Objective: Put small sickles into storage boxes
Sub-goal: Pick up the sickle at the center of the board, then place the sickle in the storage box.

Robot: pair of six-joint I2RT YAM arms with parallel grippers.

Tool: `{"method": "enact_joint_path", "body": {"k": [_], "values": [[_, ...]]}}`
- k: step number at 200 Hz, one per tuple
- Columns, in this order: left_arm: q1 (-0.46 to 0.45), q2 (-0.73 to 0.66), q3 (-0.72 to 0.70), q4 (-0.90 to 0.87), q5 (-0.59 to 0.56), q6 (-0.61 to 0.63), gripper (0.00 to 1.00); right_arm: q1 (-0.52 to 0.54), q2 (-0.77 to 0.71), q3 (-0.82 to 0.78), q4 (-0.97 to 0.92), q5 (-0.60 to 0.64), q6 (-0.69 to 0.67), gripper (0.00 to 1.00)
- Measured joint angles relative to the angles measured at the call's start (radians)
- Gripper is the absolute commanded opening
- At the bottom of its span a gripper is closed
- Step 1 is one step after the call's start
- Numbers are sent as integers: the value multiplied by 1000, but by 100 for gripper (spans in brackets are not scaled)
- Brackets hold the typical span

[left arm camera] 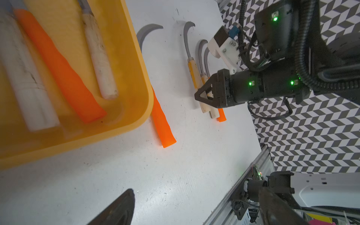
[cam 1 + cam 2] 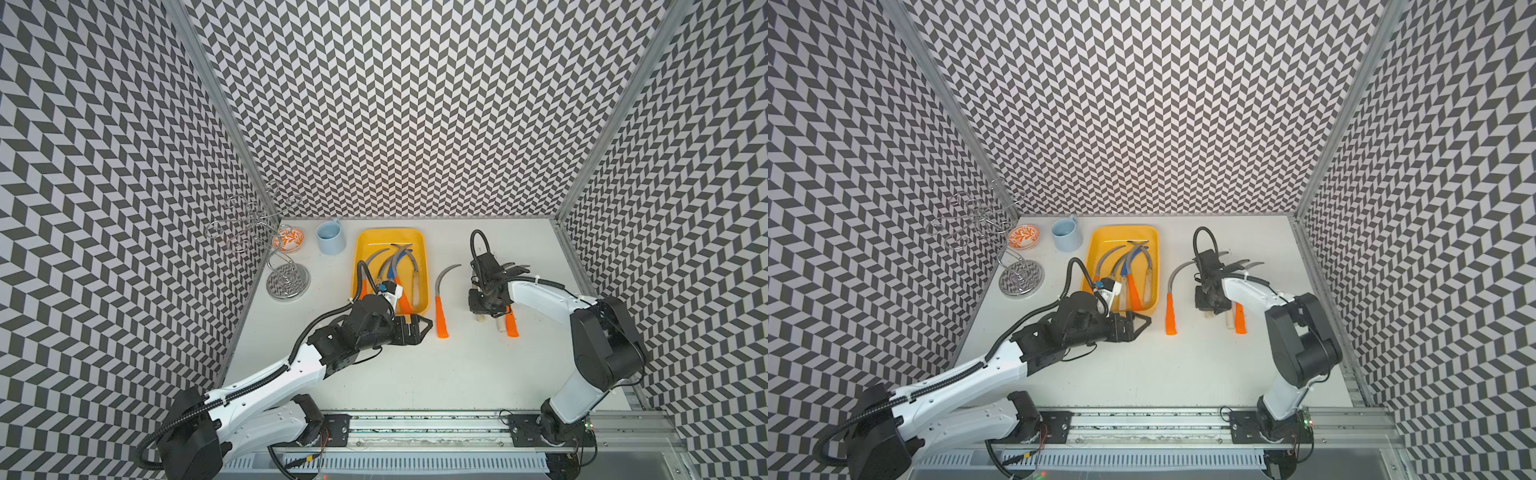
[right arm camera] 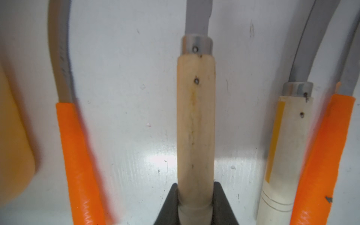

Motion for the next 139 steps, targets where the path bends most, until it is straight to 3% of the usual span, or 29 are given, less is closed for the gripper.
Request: {"method": "enact_joint_path", "body": {"k": [139], "values": [[256, -35, 104, -144, 76, 131, 100, 168, -6, 362, -164, -6, 45, 0]]}}
